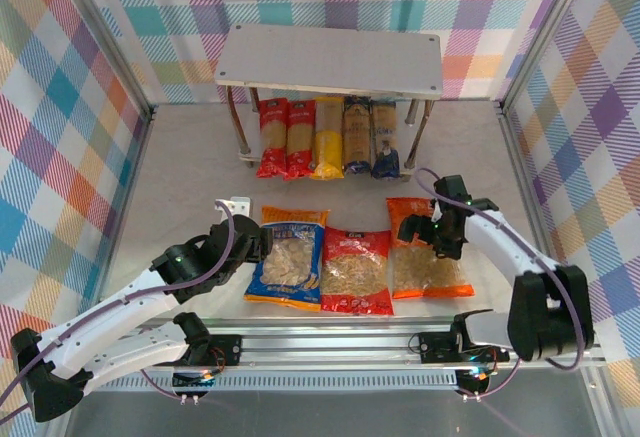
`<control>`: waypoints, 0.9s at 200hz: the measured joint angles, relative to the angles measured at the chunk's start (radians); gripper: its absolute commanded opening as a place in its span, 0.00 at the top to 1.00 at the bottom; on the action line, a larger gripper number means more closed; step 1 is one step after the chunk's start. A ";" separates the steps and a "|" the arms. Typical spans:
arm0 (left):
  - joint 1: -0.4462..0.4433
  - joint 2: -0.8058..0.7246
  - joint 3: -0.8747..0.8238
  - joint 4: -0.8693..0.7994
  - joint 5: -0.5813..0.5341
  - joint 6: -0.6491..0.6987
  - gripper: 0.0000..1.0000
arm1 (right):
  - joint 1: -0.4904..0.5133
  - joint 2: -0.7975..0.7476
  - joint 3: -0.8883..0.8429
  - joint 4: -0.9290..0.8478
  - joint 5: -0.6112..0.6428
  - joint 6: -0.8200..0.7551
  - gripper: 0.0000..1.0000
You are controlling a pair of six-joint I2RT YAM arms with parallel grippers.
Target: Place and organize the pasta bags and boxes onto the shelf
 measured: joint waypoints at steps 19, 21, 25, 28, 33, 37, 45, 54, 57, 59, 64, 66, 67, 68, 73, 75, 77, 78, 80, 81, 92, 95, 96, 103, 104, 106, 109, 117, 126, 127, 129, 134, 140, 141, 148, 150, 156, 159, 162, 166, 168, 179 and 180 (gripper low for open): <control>0.000 0.000 0.000 0.000 -0.006 0.000 0.26 | 0.026 -0.049 0.010 -0.040 0.074 0.008 0.01; 0.000 0.000 0.000 0.000 -0.006 0.000 0.26 | 0.029 -0.050 0.012 -0.043 0.081 0.008 0.01; 0.000 0.000 0.000 0.000 -0.006 0.000 0.26 | 0.034 -0.051 0.016 -0.049 0.093 0.008 0.01; 0.000 0.000 0.000 0.000 -0.006 0.000 0.26 | 0.037 -0.051 0.018 -0.053 0.101 0.008 0.01; 0.000 0.001 0.001 0.000 -0.006 0.000 0.26 | 0.042 -0.047 0.021 -0.056 0.112 0.008 0.01; 0.000 0.001 0.001 0.000 -0.006 0.000 0.26 | 0.045 -0.042 0.023 -0.061 0.121 0.008 0.01; 0.000 0.002 0.002 0.001 -0.006 0.000 0.26 | 0.052 -0.029 0.026 -0.068 0.135 0.008 0.01; 0.000 0.003 0.003 0.000 -0.006 0.000 0.26 | 0.060 -0.007 0.027 -0.071 0.145 0.006 0.01; 0.000 0.003 0.004 0.001 -0.006 0.000 0.26 | 0.064 0.001 0.027 -0.072 0.146 0.004 0.01; 0.000 0.003 0.005 0.001 -0.006 0.000 0.26 | 0.066 0.007 0.028 -0.073 0.149 0.004 0.01; 0.000 0.003 0.006 0.000 -0.006 0.000 0.26 | 0.072 0.024 0.029 -0.074 0.153 0.002 0.01; 0.000 0.003 0.007 0.000 -0.006 0.000 0.26 | 0.073 0.028 0.029 -0.074 0.156 0.001 0.01; 0.000 0.003 0.007 0.000 -0.006 0.000 0.26 | 0.075 0.034 0.029 -0.074 0.157 0.000 0.01; 0.000 0.003 0.007 0.000 -0.006 0.000 0.26 | 0.076 0.036 0.029 -0.074 0.158 0.000 0.01; 0.000 0.003 0.009 0.001 -0.006 0.000 0.26 | 0.080 0.051 0.030 -0.075 0.163 0.000 0.01; 0.000 0.003 0.009 0.000 -0.006 0.000 0.26 | 0.083 0.058 0.030 -0.075 0.163 0.000 0.01; 0.000 0.003 0.010 0.000 -0.006 0.000 0.26 | 0.085 0.063 0.030 -0.076 0.166 -0.001 0.01; 0.000 0.003 0.010 0.001 -0.006 0.000 0.26 | 0.086 0.065 0.030 -0.076 0.166 -0.001 0.01; 0.000 0.003 0.010 0.001 -0.006 0.000 0.26 | 0.087 0.071 0.031 -0.075 0.167 -0.001 0.01; 0.000 0.003 0.010 0.001 -0.006 0.000 0.26 | 0.088 0.073 0.031 -0.075 0.168 -0.001 0.01; 0.000 0.003 0.011 0.000 -0.006 0.000 0.26 | 0.096 0.098 0.031 -0.075 0.172 -0.003 0.01; 0.000 0.003 0.011 0.000 -0.006 0.000 0.26 | 0.097 0.103 0.031 -0.074 0.174 -0.003 0.01; 0.000 0.003 0.011 0.000 -0.006 0.000 0.26 | 0.097 0.105 0.031 -0.074 0.174 -0.003 0.01; 0.000 0.003 0.011 0.000 -0.007 0.000 0.26 | 0.097 0.114 0.033 -0.074 0.174 -0.003 0.01; 0.000 0.003 0.011 0.000 -0.007 0.000 0.26 | 0.097 0.115 0.034 -0.074 0.174 -0.003 0.01; 0.000 0.002 0.011 0.000 -0.007 0.000 0.26 | 0.097 0.116 0.034 -0.074 0.174 -0.003 0.01; 0.000 0.002 0.011 -0.001 -0.007 0.000 0.26 | 0.097 0.119 0.036 -0.074 0.174 -0.003 0.01; 0.000 0.001 0.012 -0.003 -0.008 0.000 0.26 | 0.097 0.127 0.041 -0.075 0.174 -0.003 0.01; 0.000 0.000 0.013 -0.004 -0.011 0.000 0.26 | 0.097 0.136 0.047 -0.074 0.174 -0.003 0.01; 0.000 -0.001 0.013 -0.004 -0.011 0.000 0.26 | 0.097 0.138 0.047 -0.074 0.174 -0.003 0.01; 0.000 -0.001 0.013 -0.004 -0.011 0.000 0.26 | 0.097 0.140 0.048 -0.074 0.174 -0.003 0.01; 0.000 -0.002 0.013 -0.004 -0.012 0.000 0.26 | 0.097 0.146 0.050 -0.074 0.174 -0.003 0.01; 0.000 -0.003 0.013 -0.005 -0.013 0.000 0.26 | 0.097 0.154 0.051 -0.072 0.174 -0.003 0.01; 0.000 -0.003 0.013 -0.005 -0.013 0.000 0.26 | 0.097 0.156 0.051 -0.072 0.174 -0.003 0.01; 0.000 -0.005 0.013 -0.005 -0.014 0.000 0.26 | 0.097 0.164 0.053 -0.070 0.173 -0.003 0.01; 0.000 -0.005 0.013 -0.005 -0.014 0.000 0.26 | 0.097 0.166 0.053 -0.070 0.173 -0.003 0.01; 0.000 -0.006 0.013 -0.005 -0.014 0.000 0.26 | 0.097 0.173 0.054 -0.068 0.173 -0.003 0.01; 0.000 -0.006 0.013 -0.006 -0.014 0.000 0.25 | 0.097 0.176 0.056 -0.068 0.172 -0.003 0.01; 0.000 -0.007 0.013 -0.006 -0.014 0.000 0.26 | 0.097 0.181 0.058 -0.068 0.172 -0.003 0.01; 0.000 -0.007 0.013 -0.006 -0.014 0.000 0.26 | 0.097 0.185 0.059 -0.068 0.172 -0.003 0.01; 0.000 -0.007 0.013 -0.006 -0.014 0.001 0.26 | 0.097 0.189 0.060 -0.068 0.171 -0.003 0.01; 0.000 -0.007 0.013 -0.006 -0.014 0.002 0.26 | 0.097 0.205 0.066 -0.068 0.168 -0.002 0.03; 0.000 -0.007 0.013 -0.006 -0.014 0.003 0.26 | 0.097 0.208 0.067 -0.068 0.168 -0.003 0.03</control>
